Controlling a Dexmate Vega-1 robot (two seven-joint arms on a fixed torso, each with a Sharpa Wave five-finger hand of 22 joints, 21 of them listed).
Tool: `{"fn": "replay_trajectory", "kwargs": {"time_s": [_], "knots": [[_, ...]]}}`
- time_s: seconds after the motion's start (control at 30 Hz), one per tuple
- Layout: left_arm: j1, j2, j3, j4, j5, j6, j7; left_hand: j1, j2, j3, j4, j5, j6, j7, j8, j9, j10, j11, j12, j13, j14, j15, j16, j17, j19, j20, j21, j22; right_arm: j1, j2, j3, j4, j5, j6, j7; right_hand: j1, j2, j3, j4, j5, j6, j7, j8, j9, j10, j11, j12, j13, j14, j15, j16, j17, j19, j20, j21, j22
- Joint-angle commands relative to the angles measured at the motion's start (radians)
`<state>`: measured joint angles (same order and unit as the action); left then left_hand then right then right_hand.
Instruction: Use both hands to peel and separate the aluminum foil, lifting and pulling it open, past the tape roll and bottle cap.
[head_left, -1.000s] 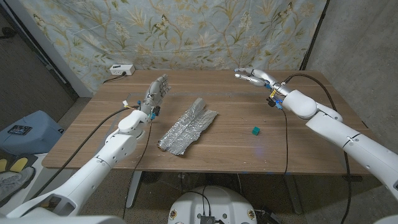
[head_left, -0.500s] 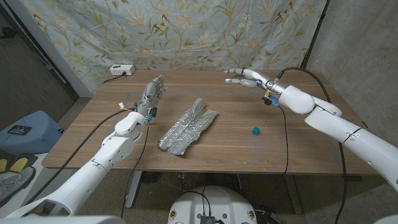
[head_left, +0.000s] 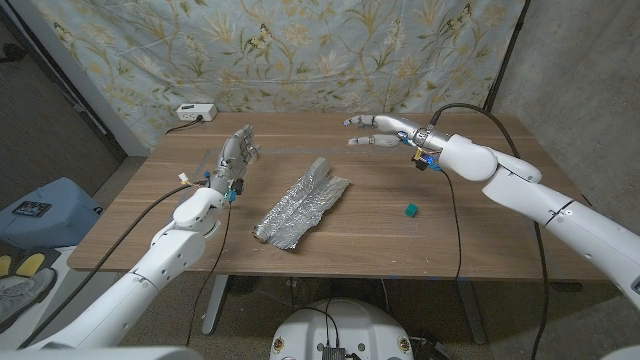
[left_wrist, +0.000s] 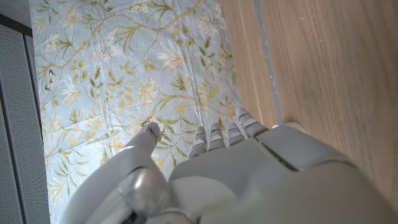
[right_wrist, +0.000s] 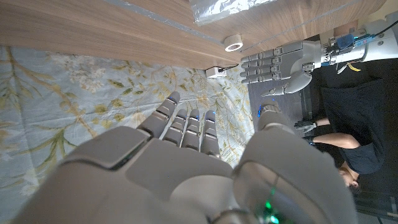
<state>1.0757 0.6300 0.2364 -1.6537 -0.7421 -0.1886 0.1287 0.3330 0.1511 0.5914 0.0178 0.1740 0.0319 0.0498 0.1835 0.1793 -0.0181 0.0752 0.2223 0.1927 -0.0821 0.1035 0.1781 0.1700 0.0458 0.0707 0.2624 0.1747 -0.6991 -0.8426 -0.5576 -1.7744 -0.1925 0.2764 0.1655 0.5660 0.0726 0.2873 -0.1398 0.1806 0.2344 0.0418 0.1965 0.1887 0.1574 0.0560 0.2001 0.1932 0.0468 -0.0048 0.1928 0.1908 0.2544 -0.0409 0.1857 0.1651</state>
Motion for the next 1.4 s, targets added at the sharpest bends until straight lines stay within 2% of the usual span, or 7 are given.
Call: {"fn": "replay_trajectory", "kwargs": {"time_s": [0.03, 0.17, 0.3, 0.43, 0.63, 1.03, 1.4], "knots": [[0.060, 0.033, -0.042, -0.049, -0.013, 0.001, 0.016, -0.010, -0.003, 0.001, -0.006, 0.005, -0.008, 0.005, -0.003, 0.001, -0.003, 0.011, -0.004, 0.004, 0.001, 0.014, 0.002, 0.002, 0.009, 0.005, -0.002, 0.003, 0.030, 0.032, -0.038, -0.001, -0.089, 0.009, 0.022, 0.030, -0.002, 0.008, -0.016, 0.003, 0.010, 0.001, 0.006, 0.002, 0.033, 0.001, 0.014, 0.004, 0.015, 0.007, 0.009, 0.000, 0.017, 0.003, 0.008, 0.003], [0.062, 0.032, -0.046, -0.044, -0.017, -0.009, 0.004, -0.011, -0.004, 0.000, -0.006, 0.005, -0.009, 0.005, -0.003, 0.001, -0.004, 0.015, -0.005, 0.004, 0.001, 0.014, 0.002, 0.002, 0.009, 0.006, -0.003, 0.003, 0.035, 0.034, -0.050, -0.027, -0.135, -0.007, 0.031, 0.050, -0.006, 0.013, -0.026, 0.003, 0.027, -0.010, 0.012, 0.003, 0.061, -0.009, 0.022, 0.005, 0.033, 0.000, 0.015, 0.000, 0.024, 0.006, 0.008, 0.003], [0.063, 0.031, -0.047, -0.046, -0.016, 0.002, 0.018, -0.012, -0.004, 0.000, -0.007, 0.005, -0.011, 0.006, -0.004, 0.001, -0.005, 0.015, -0.006, 0.004, 0.000, 0.014, 0.001, 0.002, 0.010, 0.007, -0.004, 0.003, 0.039, 0.035, -0.066, -0.063, -0.200, -0.019, 0.034, 0.068, -0.011, 0.016, -0.031, 0.003, 0.047, -0.007, 0.018, 0.003, 0.084, -0.003, 0.027, 0.005, 0.047, 0.002, 0.018, 0.000, 0.033, 0.010, 0.010, 0.003], [0.057, 0.026, -0.046, -0.032, -0.022, -0.006, 0.000, -0.012, -0.003, 0.000, -0.008, 0.005, -0.012, 0.007, -0.003, 0.001, -0.005, 0.015, -0.006, 0.003, 0.001, 0.014, 0.001, 0.001, 0.012, 0.009, -0.004, 0.003, 0.042, 0.042, -0.077, -0.084, -0.229, -0.031, 0.050, 0.090, -0.014, 0.022, -0.035, 0.002, 0.066, -0.017, 0.023, 0.004, 0.110, -0.018, 0.033, 0.006, 0.070, -0.003, 0.024, 0.000, 0.042, 0.017, 0.011, 0.004], [0.051, 0.023, -0.045, -0.023, -0.025, -0.008, -0.006, -0.014, -0.003, 0.000, -0.009, 0.005, -0.010, 0.010, -0.002, 0.000, -0.003, 0.017, -0.005, 0.003, 0.004, 0.014, 0.002, 0.001, 0.016, 0.009, -0.005, 0.003, 0.053, 0.057, -0.100, -0.103, -0.277, -0.029, 0.069, 0.111, -0.022, 0.026, -0.041, 0.003, 0.070, -0.014, 0.024, 0.004, 0.121, -0.015, 0.033, 0.006, 0.077, 0.005, 0.024, 0.000, 0.047, 0.029, 0.011, 0.004], [0.055, 0.017, -0.042, -0.024, -0.026, -0.002, 0.004, -0.016, -0.002, 0.000, -0.012, 0.005, -0.006, 0.012, 0.000, 0.000, 0.003, 0.017, -0.004, 0.003, 0.007, 0.016, 0.002, 0.001, 0.022, 0.008, -0.006, 0.003, 0.090, 0.108, -0.143, -0.081, -0.336, 0.002, 0.088, 0.151, -0.041, 0.033, -0.047, 0.008, 0.076, -0.020, 0.024, 0.004, 0.132, -0.024, 0.031, 0.007, 0.090, 0.001, 0.025, -0.001, 0.047, 0.036, 0.009, 0.004], [0.048, 0.007, -0.039, -0.019, -0.033, -0.013, -0.009, -0.021, 0.000, -0.001, -0.010, 0.005, -0.002, 0.013, 0.002, 0.000, 0.005, 0.019, -0.004, 0.002, 0.011, 0.016, 0.004, 0.002, 0.025, 0.008, -0.009, 0.003, 0.120, 0.159, -0.182, -0.047, -0.371, 0.017, 0.097, 0.192, -0.047, 0.045, -0.047, 0.012, 0.084, -0.032, 0.025, 0.005, 0.137, -0.046, 0.027, 0.008, 0.099, -0.007, 0.024, -0.001, 0.048, 0.035, 0.008, 0.005]]}}
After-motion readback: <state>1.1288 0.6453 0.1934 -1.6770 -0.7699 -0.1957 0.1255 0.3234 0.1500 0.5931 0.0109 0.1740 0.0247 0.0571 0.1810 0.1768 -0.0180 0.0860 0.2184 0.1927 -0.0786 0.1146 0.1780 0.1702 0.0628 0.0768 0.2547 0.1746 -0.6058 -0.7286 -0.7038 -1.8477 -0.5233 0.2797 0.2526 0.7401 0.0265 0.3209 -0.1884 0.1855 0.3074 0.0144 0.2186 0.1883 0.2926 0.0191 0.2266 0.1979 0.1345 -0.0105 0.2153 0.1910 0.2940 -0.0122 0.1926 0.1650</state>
